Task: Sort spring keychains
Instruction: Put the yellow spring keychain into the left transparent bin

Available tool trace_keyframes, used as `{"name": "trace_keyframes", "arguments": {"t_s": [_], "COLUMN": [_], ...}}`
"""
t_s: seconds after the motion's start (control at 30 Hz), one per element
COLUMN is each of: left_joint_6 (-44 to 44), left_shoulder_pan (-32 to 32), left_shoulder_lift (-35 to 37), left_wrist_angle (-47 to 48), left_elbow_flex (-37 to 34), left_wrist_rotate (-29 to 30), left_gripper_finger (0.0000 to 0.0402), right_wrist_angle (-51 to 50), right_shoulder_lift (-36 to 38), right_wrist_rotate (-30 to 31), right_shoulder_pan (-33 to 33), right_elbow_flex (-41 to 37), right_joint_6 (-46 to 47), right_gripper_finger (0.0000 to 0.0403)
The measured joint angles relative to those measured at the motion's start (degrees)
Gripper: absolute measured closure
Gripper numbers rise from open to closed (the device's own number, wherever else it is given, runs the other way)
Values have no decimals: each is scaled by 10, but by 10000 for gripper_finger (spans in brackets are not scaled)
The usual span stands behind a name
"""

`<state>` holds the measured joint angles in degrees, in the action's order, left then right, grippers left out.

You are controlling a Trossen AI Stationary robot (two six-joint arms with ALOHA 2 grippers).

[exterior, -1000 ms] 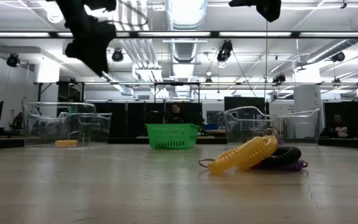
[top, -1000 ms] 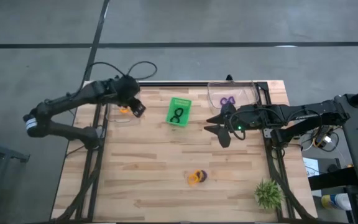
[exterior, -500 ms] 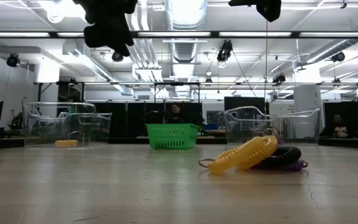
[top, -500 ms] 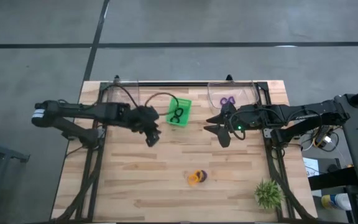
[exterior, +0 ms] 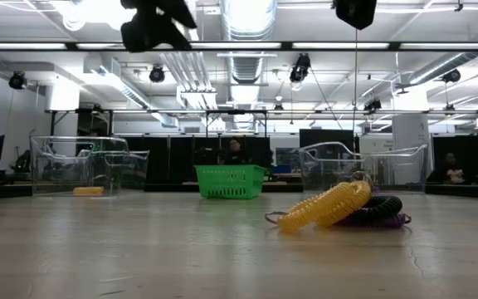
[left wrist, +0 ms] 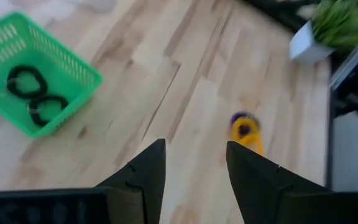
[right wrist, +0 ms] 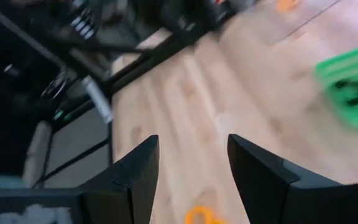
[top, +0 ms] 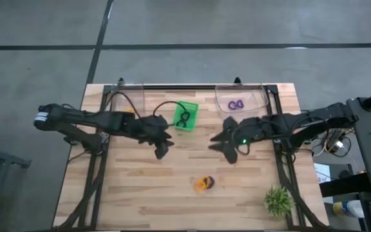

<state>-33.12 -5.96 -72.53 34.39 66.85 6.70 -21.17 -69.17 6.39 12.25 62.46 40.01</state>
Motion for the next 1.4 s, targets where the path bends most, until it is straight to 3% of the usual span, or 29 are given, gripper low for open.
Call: {"name": "trace_keyframes", "arguments": {"t_s": [0.2, 0.4, 0.6, 0.83, 1.03, 1.4], "left_joint_6": [-3, -14, -10, 2, 2, 10], "left_shoulder_pan": [1, 1, 1, 1, 1, 1], "left_shoulder_lift": [33, 55, 69, 73, 73, 73], "left_wrist_angle": [-25, -32, -32, -33, -33, -24], "left_elbow_flex": [0, 0, -1, -1, -1, -2], "left_wrist_rotate": [24, 36, 50, 65, 68, 68], "left_gripper_finger": [241, 241, 241, 241, 241, 241], "right_wrist_angle": [30, 25, -84, -245, -290, -330], "right_shoulder_lift": [-62, -149, -246, -345, -417, -524], "right_wrist_rotate": [-40, -88, -144, -156, -160, -154], "right_shoulder_pan": [33, 57, 64, 67, 76, 89], "right_elbow_flex": [10, 66, 152, 253, 305, 349], "right_joint_6": [9, -90, -137, -209, -280, -331], "right_gripper_finger": [218, 218, 218, 218, 218, 218]}}
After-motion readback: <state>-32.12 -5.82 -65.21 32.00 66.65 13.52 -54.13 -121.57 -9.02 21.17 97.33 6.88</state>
